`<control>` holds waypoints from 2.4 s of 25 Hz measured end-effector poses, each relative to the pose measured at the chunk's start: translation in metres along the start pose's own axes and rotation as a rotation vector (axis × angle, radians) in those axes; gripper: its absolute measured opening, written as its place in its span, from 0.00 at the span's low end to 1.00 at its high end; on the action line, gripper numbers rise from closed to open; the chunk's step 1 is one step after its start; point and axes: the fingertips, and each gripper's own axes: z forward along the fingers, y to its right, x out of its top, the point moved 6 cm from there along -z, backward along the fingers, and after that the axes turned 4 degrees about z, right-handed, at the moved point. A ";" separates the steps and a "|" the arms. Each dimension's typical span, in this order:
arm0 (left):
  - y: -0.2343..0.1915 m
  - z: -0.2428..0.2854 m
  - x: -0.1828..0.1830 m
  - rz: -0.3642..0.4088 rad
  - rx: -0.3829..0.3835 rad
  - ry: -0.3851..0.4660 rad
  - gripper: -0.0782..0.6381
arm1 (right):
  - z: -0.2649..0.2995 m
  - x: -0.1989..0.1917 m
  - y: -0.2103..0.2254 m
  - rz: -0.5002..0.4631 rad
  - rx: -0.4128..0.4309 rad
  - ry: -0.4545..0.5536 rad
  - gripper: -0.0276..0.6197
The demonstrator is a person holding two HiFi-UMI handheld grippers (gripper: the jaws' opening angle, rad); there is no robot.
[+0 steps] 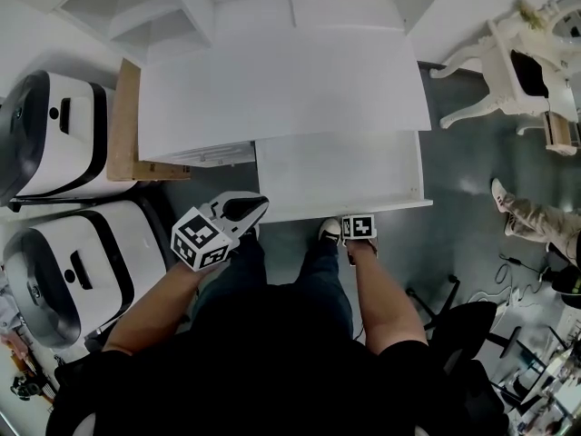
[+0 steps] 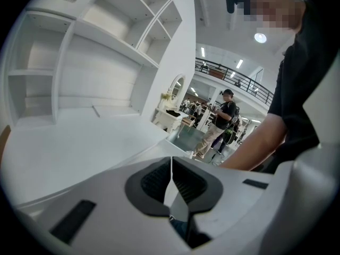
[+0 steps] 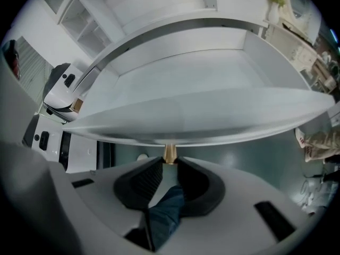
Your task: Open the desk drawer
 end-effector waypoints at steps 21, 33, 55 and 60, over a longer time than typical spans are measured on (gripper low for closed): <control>0.008 -0.009 0.044 0.067 0.022 0.067 0.13 | -0.087 0.019 -0.003 0.008 0.098 0.129 0.10; 0.018 -0.016 0.073 0.123 0.021 0.095 0.13 | -0.184 0.079 -0.021 -0.007 0.166 0.391 0.09; -0.003 -0.041 0.108 0.154 0.116 0.174 0.13 | -0.335 0.139 -0.060 -0.224 0.156 0.768 0.08; -0.001 -0.043 0.110 0.149 0.141 0.186 0.13 | -0.353 0.139 -0.060 -0.242 0.160 0.843 0.08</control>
